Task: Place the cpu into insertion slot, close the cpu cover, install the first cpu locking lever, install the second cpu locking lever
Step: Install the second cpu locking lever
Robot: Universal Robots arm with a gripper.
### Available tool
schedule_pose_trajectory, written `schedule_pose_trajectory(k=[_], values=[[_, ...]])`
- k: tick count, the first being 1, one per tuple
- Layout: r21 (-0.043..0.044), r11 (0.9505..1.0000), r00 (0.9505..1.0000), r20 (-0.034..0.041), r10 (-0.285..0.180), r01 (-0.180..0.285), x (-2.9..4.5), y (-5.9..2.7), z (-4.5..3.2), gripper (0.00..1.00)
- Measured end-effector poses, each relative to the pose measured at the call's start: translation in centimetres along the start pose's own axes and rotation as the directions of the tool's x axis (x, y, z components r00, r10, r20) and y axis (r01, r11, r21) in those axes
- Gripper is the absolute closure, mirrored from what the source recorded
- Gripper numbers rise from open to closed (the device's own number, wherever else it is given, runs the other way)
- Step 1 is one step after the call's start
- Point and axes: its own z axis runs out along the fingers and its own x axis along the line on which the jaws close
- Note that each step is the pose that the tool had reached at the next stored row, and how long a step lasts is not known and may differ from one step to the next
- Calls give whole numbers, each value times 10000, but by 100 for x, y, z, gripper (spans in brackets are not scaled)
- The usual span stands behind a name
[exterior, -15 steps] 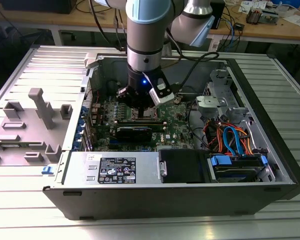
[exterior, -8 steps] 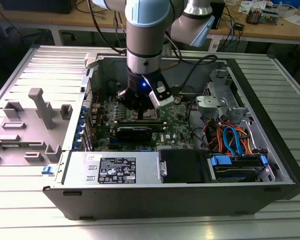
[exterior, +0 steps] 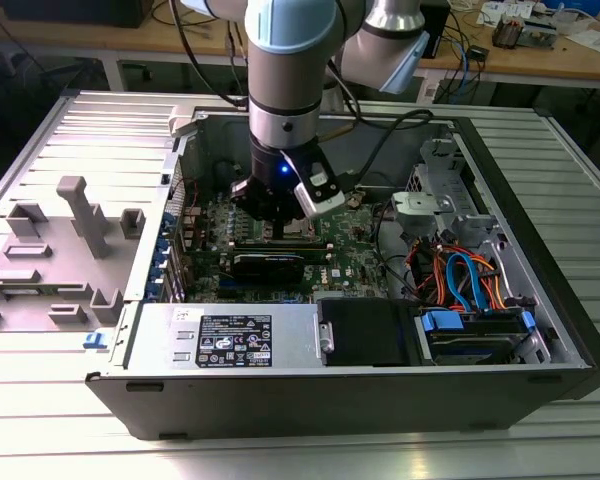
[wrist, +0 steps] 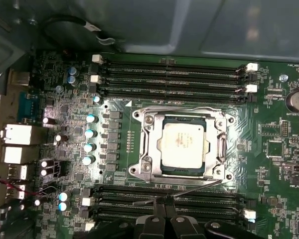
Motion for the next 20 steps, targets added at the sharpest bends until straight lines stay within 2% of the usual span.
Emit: schedule_pose_trajectory(k=[3, 9, 13, 17, 20], values=[[-41, 10000, 10000, 2, -4, 4, 47, -17, 0, 89], [-43, 10000, 10000, 1, -8, 8, 51, -19, -1, 89], [-44, 10000, 10000, 2, -6, 6, -21, -23, -1, 89], [-43, 10000, 10000, 2, -6, 6, -146, -31, -3, 89], [-42, 10000, 10000, 2, -8, 8, -191, -34, -7, 89]])
